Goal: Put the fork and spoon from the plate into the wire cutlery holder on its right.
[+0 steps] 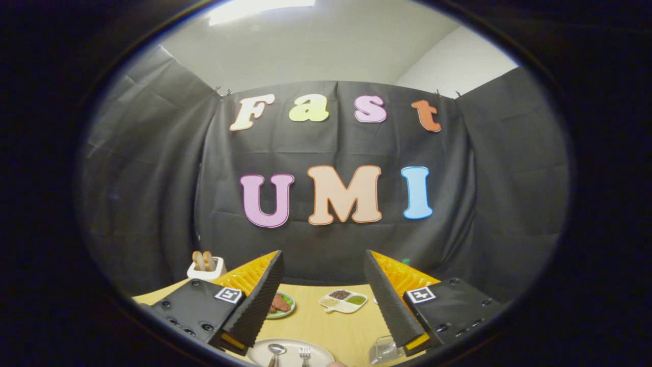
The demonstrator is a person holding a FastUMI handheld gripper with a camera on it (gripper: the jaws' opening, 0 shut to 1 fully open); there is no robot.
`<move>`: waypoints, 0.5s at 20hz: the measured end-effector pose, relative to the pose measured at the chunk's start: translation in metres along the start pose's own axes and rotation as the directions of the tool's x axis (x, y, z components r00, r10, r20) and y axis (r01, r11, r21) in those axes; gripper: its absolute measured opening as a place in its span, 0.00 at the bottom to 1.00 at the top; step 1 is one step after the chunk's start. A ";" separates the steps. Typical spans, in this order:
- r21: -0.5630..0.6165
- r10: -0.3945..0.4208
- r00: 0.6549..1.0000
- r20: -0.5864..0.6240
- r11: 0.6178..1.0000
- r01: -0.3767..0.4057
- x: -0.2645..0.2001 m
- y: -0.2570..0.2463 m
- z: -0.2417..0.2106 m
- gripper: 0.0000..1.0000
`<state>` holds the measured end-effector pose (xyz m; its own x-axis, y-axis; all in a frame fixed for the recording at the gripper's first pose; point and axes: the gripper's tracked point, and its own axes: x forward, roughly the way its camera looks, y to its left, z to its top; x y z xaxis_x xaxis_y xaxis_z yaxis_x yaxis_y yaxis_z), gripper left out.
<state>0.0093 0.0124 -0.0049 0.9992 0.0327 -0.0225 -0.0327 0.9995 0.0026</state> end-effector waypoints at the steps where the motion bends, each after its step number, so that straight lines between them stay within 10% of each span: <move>1: -0.002 0.001 1.000 0.004 1.000 -0.001 0.001 0.001 0.000 1.00; 10: -0.039 0.026 0.999 -0.036 0.999 -0.028 0.006 0.011 -0.025 1.00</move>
<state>0.0149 0.0240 -0.0297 0.9965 0.0592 -0.0587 -0.0613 0.9975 -0.0357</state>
